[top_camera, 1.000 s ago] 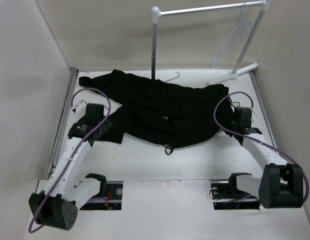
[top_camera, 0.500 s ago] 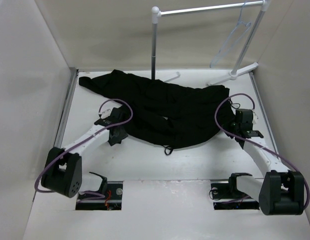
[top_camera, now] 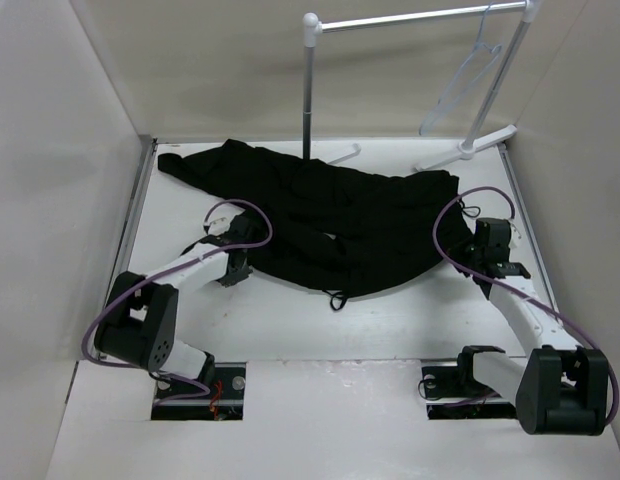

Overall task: Place the trousers on the hanger
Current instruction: Flatten out the trousers at the center of the board.

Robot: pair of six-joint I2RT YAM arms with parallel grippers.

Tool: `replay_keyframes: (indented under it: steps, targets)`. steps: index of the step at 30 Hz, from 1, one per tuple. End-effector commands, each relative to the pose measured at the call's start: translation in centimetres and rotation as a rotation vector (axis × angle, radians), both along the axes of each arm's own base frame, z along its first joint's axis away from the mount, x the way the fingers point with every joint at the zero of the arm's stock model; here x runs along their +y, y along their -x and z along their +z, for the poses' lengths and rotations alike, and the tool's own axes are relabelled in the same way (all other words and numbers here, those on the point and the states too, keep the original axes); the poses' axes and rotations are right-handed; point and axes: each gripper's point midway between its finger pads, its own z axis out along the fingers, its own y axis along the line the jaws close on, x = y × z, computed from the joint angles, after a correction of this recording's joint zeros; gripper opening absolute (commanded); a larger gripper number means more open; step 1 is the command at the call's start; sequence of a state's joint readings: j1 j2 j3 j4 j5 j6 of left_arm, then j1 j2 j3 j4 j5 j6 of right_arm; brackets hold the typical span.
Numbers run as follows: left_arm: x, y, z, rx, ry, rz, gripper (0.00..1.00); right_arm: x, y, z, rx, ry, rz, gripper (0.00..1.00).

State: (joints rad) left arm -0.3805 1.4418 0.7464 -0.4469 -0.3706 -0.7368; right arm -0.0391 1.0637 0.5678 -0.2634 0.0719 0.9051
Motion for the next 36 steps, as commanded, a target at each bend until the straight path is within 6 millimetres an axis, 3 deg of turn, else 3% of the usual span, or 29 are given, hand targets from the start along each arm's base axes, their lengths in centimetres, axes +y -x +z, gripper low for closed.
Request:
replay_keyframes:
  steps: [1,4,9,12,15,18,21,23,25,28,32,34,36]
  targets:
    - [1.0,-0.9,1.9,-0.055,-0.05,0.001,0.07,-0.4,-0.1,0.7,-0.03,0.016,0.0,0.11]
    - [1.5,-1.5,6.6,-0.175,-0.016,0.021,0.02,-0.8,0.2,0.8,-0.033,0.028,-0.002,0.11]
    - [6.2,-2.9,17.4,-0.413,-0.034,0.135,0.01,-1.1,1.1,0.5,-0.02,0.041,-0.001,0.11]
    - [9.3,-5.6,22.0,-0.506,-0.056,0.202,0.01,-1.0,1.0,0.2,-0.008,0.039,0.003,0.11]
    - [11.8,-10.2,24.1,-0.557,-0.052,0.256,0.02,-1.0,0.6,0.5,-0.009,0.04,0.003,0.11]
    - [14.3,-15.7,23.6,-0.533,-0.067,0.299,0.04,-1.1,-0.1,0.9,-0.013,0.04,0.003,0.11]
    - [15.8,-21.0,20.0,-0.412,-0.105,0.287,0.1,-1.1,-1.0,1.7,-0.019,0.042,-0.003,0.11]
    - [17.1,-22.1,18.0,-0.343,-0.133,0.302,0.23,-0.4,-1.6,2.2,-0.026,0.041,0.015,0.11]
    - [18.5,-21.2,17.0,-0.284,-0.161,0.347,0.37,-0.1,-1.8,2.6,-0.029,0.044,0.026,0.12]
    - [20.1,-18.0,16.7,-0.286,-0.164,0.421,0.55,-0.1,-1.8,2.8,-0.035,0.045,0.024,0.14]
    - [19.4,-12.6,14.9,-0.292,-0.087,0.491,0.58,0.0,-1.9,2.1,-0.028,0.037,0.03,0.17]
    - [17.7,-9.8,12.7,-0.28,-0.016,0.507,0.57,0.0,-2.1,2.1,-0.034,0.033,0.031,0.19]
    - [16.1,-7.4,10.2,-0.271,0.057,0.529,0.57,0.1,-2.0,2.3,-0.041,0.032,0.034,0.3]
